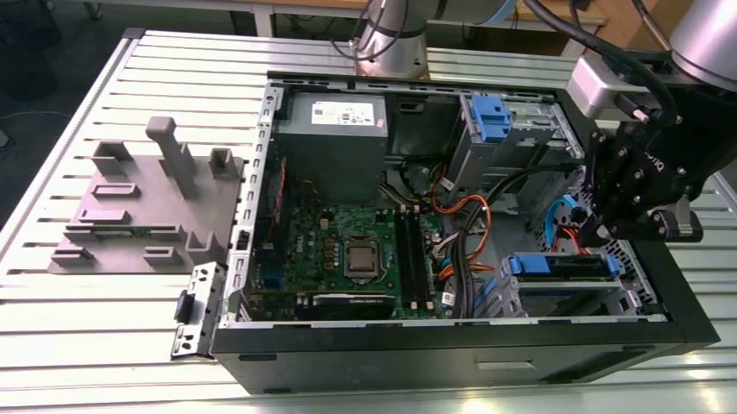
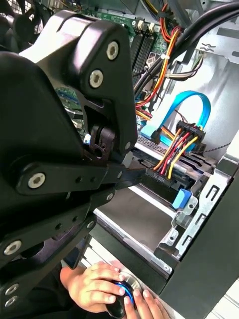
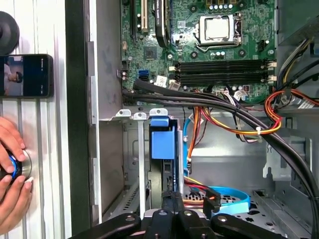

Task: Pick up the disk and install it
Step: 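Insert the second disk wire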

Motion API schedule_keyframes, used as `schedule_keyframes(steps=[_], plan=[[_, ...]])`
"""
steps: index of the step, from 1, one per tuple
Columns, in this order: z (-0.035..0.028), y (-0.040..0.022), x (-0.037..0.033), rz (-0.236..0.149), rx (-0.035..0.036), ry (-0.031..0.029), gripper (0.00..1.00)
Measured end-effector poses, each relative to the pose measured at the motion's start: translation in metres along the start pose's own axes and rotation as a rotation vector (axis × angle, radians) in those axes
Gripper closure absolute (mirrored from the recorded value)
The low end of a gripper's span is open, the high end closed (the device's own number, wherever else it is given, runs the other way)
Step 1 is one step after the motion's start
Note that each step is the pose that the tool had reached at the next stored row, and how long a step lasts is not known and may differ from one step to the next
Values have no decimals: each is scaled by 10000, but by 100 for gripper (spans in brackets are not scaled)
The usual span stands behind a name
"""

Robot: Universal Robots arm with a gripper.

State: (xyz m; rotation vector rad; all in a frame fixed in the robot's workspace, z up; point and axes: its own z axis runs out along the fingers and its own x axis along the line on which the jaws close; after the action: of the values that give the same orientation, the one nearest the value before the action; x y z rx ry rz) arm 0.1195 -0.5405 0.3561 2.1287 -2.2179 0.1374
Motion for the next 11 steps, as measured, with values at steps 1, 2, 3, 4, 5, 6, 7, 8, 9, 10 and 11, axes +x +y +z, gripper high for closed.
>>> schedule_keyframes(steps=[1, 2, 3, 4, 5, 6, 7, 8, 9, 10, 11], plan=[[-15, 0, -5, -1, 0, 3, 89], [-31, 0, -10, -1, 0, 6, 89], [-44, 0, -19, -1, 0, 8, 89], [-59, 0, -28, -1, 0, 9, 89], [-76, 0, -35, 0, 0, 12, 89], [-93, 0, -43, -1, 0, 15, 89], [-107, 1, -54, 0, 1, 16, 89], [-118, 1, -68, -1, 0, 20, 89], [-128, 1, -84, -1, 0, 26, 89], [-138, 2, -101, -1, 1, 33, 89], [-151, 2, -122, -2, 1, 47, 89]])
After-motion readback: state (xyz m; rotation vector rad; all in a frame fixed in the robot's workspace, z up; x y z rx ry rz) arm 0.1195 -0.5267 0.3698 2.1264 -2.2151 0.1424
